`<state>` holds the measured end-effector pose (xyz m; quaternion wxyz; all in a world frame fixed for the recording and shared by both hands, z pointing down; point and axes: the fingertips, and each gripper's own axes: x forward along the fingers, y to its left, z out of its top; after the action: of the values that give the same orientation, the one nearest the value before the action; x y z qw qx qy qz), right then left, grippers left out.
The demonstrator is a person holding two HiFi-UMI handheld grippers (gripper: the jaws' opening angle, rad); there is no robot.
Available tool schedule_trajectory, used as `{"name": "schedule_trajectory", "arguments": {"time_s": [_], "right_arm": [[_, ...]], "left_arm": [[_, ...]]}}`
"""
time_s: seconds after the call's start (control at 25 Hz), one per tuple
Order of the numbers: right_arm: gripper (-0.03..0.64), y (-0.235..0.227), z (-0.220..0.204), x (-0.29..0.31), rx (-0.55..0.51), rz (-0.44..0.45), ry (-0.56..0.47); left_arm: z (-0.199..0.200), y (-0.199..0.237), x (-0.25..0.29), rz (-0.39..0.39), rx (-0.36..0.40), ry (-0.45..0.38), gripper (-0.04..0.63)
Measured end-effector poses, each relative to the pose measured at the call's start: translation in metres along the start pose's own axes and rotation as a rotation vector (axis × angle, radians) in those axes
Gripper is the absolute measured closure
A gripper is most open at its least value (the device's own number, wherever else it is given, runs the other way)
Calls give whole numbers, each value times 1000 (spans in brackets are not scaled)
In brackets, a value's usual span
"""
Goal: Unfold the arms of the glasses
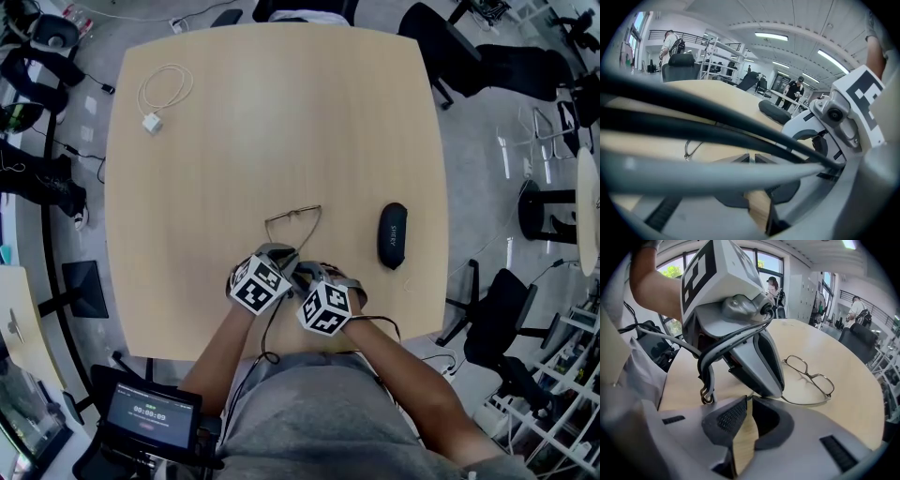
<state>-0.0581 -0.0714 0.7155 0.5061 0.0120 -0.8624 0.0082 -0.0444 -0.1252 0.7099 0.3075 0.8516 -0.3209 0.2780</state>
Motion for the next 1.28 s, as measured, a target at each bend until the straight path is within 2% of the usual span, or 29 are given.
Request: {"name": "schedule_trajectory", "arguments": {"time_s": [0.2, 0.28, 0.32, 0.48, 0.64, 0.8, 0.88, 0.92, 0.96, 1.28], "right_arm": [[576, 9, -1, -18, 11, 111, -31], [486, 5, -5, -29, -12, 143, -23], [471, 0, -7, -34, -35, 141, -16], [471, -35, -5, -39, -210, 83, 27], [471, -40, 2, -18, -407, 113, 85], [472, -35, -2, 4, -555, 139, 150], [485, -34, -2, 9, -601, 123, 151], [544, -34, -1, 9, -621, 105, 143], [571, -35, 0, 8, -636, 88, 134], [583, -30, -11, -4, -644, 72, 113]], "left_arm": [[6, -12, -14, -53, 98, -18, 568], [3, -15, -21, -70, 120, -11, 568], [1, -16, -23, -71, 131, -6, 568], [-6, -11, -25, -52, 166, 0, 568], [-12, -17, -17, -70, 177, 21, 568], [-23, -26, -7, -102, 207, 85, 568], [-25, -30, -5, -116, 207, 92, 568], [-24, -31, -4, -122, 205, 92, 568], [-24, -32, -3, -126, 203, 92, 568], [-29, -30, -2, -148, 153, 116, 568]]}}
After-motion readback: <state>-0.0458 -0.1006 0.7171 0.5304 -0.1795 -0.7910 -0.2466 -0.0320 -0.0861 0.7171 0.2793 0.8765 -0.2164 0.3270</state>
